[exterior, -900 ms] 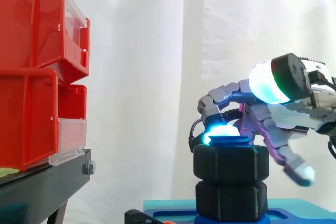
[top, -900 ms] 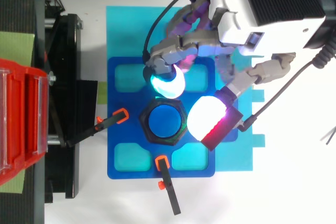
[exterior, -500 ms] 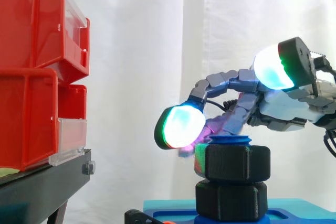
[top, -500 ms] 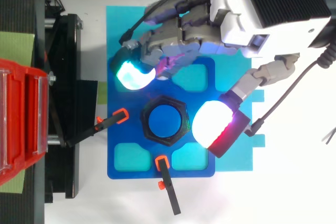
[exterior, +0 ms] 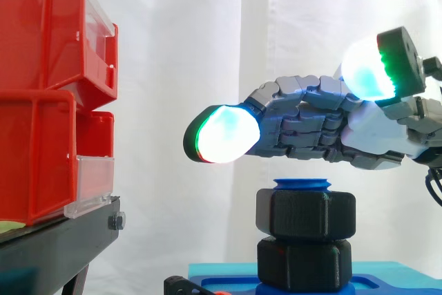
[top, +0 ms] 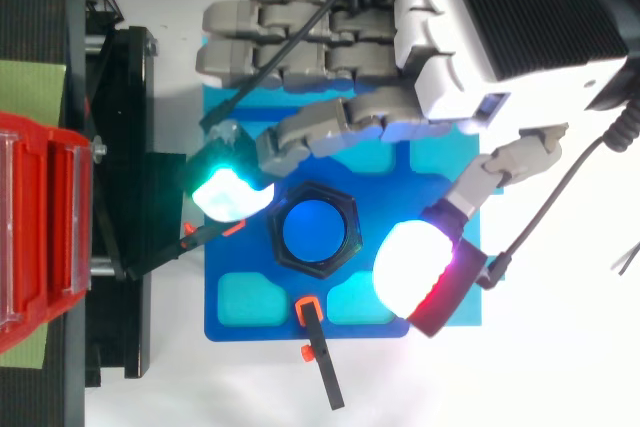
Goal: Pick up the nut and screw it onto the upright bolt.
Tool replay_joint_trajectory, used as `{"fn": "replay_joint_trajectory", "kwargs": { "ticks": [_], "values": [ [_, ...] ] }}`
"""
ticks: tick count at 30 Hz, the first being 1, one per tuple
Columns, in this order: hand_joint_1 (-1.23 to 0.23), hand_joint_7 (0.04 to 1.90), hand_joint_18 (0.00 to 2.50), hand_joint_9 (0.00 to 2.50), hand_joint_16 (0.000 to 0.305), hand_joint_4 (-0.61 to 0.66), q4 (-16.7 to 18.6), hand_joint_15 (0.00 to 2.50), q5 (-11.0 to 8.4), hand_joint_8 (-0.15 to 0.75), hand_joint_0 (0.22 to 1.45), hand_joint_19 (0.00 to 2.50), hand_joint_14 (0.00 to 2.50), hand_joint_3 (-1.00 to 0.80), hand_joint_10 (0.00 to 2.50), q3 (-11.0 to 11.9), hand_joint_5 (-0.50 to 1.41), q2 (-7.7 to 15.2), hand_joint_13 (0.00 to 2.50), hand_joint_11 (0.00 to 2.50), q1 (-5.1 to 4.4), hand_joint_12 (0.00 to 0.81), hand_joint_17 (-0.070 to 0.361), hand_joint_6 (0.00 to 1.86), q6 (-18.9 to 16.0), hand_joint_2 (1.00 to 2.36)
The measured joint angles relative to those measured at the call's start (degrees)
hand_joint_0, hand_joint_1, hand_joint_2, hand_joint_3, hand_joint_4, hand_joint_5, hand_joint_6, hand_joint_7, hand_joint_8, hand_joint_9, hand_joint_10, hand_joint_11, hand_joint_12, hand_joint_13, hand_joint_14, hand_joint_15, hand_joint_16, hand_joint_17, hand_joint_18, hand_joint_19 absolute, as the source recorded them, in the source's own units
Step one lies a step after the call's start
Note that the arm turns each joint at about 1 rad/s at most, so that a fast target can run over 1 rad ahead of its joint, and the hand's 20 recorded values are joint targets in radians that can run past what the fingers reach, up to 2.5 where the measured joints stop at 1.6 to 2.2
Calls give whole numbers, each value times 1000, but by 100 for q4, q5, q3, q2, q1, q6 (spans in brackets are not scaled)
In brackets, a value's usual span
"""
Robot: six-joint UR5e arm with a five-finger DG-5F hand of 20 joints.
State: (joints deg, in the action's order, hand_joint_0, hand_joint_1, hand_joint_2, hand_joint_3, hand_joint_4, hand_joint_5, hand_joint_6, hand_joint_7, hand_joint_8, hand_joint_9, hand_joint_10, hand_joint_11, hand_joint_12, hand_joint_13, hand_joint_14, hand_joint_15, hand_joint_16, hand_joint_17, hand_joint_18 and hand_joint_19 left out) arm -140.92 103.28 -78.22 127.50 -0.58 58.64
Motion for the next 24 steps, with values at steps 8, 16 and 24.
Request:
{"fn": "replay_joint_trajectory", "kwargs": {
  "ticks": [8, 16, 24],
  "values": [
    [-73, 534, 0, 0, 66, 13, -16, 0, -175, 144, 386, 0, 0, -500, 0, -17, -219, 9, 0, 0, -187, 352, 148, 500, -3, 1000],
    [-69, 561, 0, 0, 64, 29, -19, 0, -350, 155, 389, 0, 0, -500, 0, -26, -209, 53, 0, 0, -268, 354, 143, 501, -21, 1000],
    [-68, 608, 0, 0, 64, 63, -139, 0, -379, 167, 392, 0, 0, -500, 0, -46, -193, 80, 0, 0, -239, 355, 144, 501, -32, 1000]
  ]
}}
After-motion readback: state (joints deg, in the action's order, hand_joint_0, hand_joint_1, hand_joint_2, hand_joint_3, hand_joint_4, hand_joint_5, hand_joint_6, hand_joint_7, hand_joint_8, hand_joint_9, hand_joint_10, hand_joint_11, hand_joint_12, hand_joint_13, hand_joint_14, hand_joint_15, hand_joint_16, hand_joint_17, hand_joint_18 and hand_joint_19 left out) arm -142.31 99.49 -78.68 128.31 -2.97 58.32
